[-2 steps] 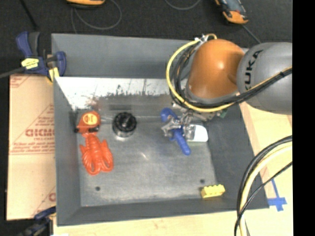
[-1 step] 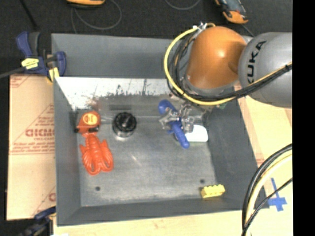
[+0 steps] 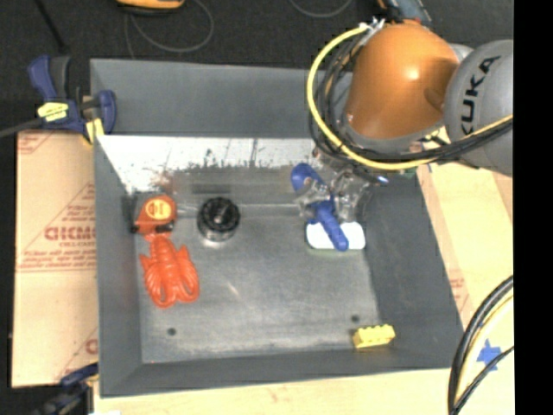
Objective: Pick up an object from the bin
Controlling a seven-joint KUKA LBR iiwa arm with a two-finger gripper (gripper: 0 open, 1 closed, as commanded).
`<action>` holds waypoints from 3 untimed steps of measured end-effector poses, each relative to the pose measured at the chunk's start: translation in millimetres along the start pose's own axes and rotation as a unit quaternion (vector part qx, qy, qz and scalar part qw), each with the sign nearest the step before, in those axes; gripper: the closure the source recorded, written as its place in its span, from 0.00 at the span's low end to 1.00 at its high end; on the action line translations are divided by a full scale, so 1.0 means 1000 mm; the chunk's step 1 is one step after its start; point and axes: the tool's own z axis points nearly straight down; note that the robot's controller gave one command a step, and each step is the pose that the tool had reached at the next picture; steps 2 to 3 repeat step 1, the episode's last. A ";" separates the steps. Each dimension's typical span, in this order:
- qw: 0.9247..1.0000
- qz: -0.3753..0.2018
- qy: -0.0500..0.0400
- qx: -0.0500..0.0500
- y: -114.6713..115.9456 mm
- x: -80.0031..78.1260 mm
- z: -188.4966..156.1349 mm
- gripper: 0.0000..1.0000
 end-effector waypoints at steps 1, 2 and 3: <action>1.000 0.001 0.000 0.001 0.000 0.004 -0.011 1.00; 1.000 0.001 0.000 0.001 0.000 0.004 -0.011 1.00; 1.000 0.001 0.000 0.001 0.000 0.004 -0.011 1.00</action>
Offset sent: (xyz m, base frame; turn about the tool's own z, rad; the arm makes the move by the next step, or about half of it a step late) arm -0.0411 0.0601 -0.0489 -0.0987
